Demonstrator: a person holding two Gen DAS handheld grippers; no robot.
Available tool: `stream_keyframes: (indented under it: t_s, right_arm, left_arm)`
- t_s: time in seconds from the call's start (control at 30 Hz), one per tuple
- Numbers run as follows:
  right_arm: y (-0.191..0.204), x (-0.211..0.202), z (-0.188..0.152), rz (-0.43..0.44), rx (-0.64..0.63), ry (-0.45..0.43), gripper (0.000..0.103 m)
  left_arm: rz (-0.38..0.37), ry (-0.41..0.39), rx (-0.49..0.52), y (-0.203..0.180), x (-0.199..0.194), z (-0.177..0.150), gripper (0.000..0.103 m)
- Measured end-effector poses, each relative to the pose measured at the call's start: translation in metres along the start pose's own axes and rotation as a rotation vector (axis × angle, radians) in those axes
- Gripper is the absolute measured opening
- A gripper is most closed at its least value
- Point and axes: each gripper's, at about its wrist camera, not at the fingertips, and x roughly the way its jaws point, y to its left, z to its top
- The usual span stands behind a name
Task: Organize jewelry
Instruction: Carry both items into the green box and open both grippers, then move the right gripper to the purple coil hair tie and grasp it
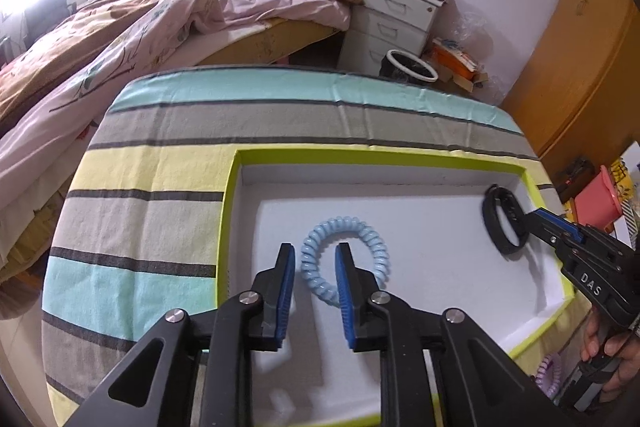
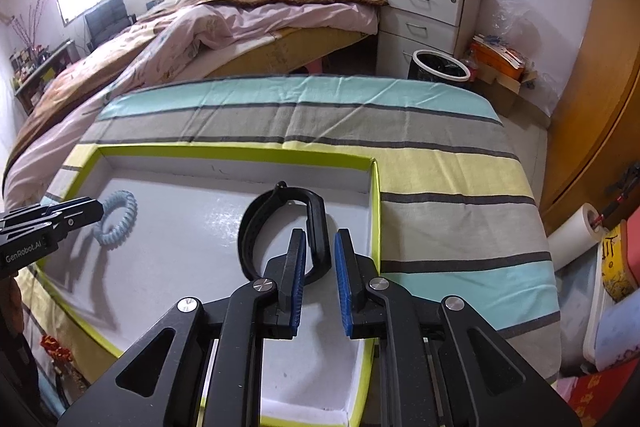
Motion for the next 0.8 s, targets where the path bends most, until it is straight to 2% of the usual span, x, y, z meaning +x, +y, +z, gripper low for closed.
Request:
stream_keyframes:
  t_s: [0.07,0.2,0.27,0.3,0.53,0.67,0.8]
  right_arm:
    - [0.000,-0.008,0.000,0.009,0.003,-0.020,0.016]
    - [-0.002,-0.029,-0.004,0.029,0.009,-0.061,0.022]
    - [-0.003,-0.043,-0.010,0.042,0.019,-0.086,0.034]
    - [-0.005,-0.048,-0.012,0.051,0.025,-0.094,0.035]
    - [-0.011,-0.080,-0.044,0.061,0.037,-0.112,0.035]
    - [-0.015,-0.093,-0.065,0.054,0.041,-0.110,0.035]
    - [-0.016,-0.100,-0.086,0.043,0.042,-0.102,0.035]
  left_arm:
    - [-0.006,-0.022,0.005,-0.003,-0.011,-0.002,0.040]
    - [-0.015,-0.059,0.001,-0.003,-0.034,-0.011,0.041]
    - [-0.019,-0.075,0.000,-0.003,-0.045,-0.017,0.041]
    - [-0.024,-0.082,0.001,-0.003,-0.052,-0.022,0.041]
    - [-0.020,-0.128,0.001,0.000,-0.087,-0.061,0.042]
    - [0.022,-0.153,-0.007,0.004,-0.103,-0.082,0.042]
    - [0.017,-0.147,-0.016,0.007,-0.114,-0.103,0.042]
